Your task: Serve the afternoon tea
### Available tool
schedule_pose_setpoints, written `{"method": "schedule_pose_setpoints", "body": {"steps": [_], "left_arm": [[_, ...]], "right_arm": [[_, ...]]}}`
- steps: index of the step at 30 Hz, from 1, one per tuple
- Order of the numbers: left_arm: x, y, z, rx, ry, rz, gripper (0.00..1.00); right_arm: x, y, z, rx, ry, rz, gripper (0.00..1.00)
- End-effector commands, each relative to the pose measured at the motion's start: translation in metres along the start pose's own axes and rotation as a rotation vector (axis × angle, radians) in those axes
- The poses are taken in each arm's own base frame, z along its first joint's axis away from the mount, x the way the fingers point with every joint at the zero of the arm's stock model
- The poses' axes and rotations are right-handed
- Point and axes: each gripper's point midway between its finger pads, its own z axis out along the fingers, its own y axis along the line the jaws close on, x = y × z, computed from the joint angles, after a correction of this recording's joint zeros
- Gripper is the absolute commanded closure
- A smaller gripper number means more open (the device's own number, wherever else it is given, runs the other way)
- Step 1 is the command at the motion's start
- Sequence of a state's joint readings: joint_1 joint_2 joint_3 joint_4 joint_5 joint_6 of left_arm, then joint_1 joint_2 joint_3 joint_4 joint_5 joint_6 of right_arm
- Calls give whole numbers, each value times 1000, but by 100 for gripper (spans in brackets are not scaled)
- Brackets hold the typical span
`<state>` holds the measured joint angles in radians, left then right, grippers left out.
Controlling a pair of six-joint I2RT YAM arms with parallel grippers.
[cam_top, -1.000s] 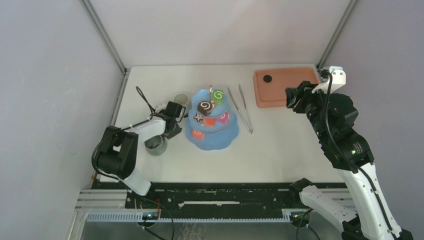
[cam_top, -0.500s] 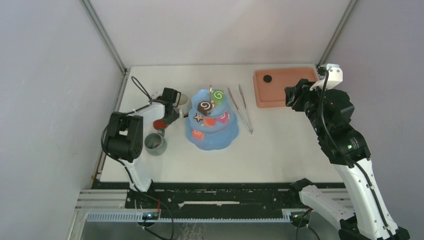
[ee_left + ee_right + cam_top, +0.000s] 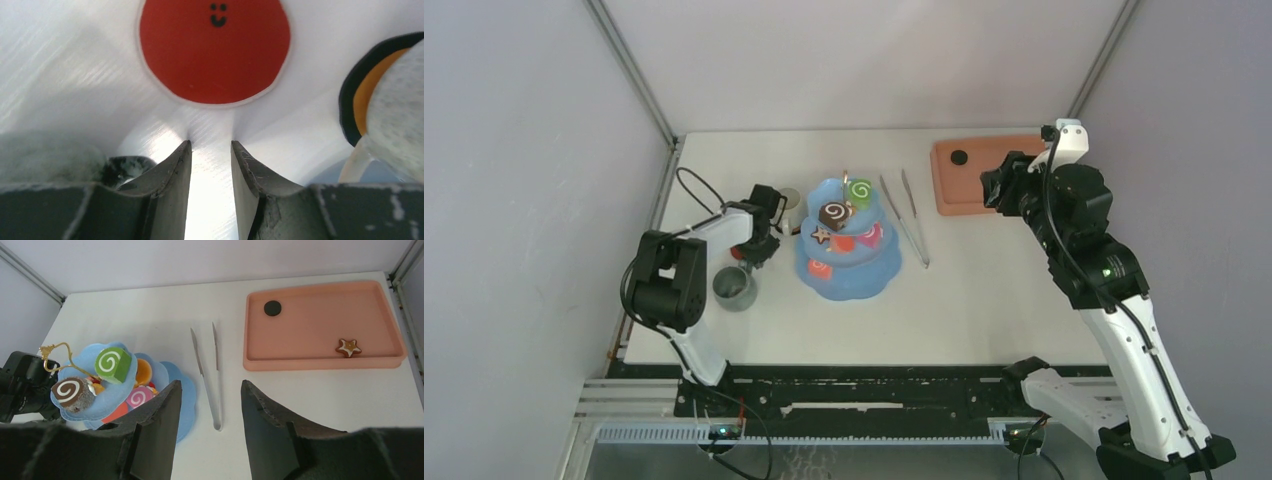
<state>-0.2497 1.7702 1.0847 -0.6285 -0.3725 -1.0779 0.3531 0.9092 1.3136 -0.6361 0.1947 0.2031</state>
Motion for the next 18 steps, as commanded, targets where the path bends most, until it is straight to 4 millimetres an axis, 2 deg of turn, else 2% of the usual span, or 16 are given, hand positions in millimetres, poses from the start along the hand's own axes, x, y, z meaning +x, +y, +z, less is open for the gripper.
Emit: {"method": "schedule_pose_setpoints", "body": {"steps": [1,8,13,18], "left_arm": [[-3,17,-6,-71,-36,-153,60],[-36,-3,-2,-81,-89,-322,59],[-66,6,6,-120,-109,-415,59],[-84,7,11,-115,-126,-410,60]], "right_arm": [[-15,6,2,-38,-48,0,45],[-9,11,6,-62,-19,9,45],[-7,14,7,-72,-9,12,45],[-7,13,9,-70,-11,12,45]]}}
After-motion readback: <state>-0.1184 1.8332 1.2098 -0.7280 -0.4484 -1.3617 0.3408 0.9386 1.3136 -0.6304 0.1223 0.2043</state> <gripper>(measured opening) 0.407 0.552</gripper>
